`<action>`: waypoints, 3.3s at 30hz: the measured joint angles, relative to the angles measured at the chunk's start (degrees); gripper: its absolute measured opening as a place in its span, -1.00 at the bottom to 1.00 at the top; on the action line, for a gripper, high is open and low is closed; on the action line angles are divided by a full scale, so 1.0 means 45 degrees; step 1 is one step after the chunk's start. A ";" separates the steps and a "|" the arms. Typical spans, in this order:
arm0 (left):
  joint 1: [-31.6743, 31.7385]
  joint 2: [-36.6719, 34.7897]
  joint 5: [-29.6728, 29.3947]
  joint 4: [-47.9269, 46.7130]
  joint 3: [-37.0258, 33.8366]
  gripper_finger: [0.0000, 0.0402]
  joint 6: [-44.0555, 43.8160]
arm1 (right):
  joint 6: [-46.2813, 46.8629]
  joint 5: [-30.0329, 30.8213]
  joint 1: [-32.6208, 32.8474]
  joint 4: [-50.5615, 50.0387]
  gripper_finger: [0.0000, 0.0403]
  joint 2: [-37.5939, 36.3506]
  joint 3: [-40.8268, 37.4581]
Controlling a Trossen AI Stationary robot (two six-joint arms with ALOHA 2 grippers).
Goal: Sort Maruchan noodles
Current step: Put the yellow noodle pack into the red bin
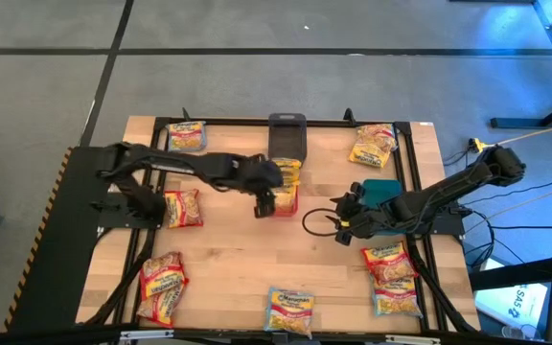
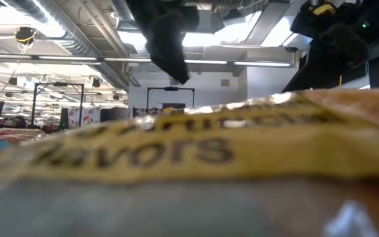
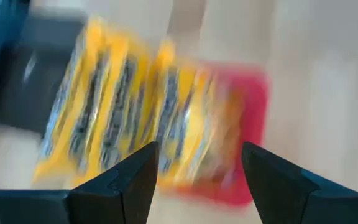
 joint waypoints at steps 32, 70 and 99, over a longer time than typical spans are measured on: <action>0.1205 0.1261 -0.0107 0.4580 -0.2751 0.09 0.1281 | -0.1036 0.0405 -0.0107 0.1085 0.06 0.0452 -0.0011; 0.0050 0.0278 -0.2774 0.4136 -0.2725 -1.00 0.2370 | -0.1106 0.0660 -0.0102 0.1827 0.06 0.0539 -0.0011; 0.0044 0.0120 -0.3450 0.4200 -0.2717 -1.00 0.2642 | -0.8025 -0.6318 -0.4953 1.1563 -0.82 0.7388 0.0978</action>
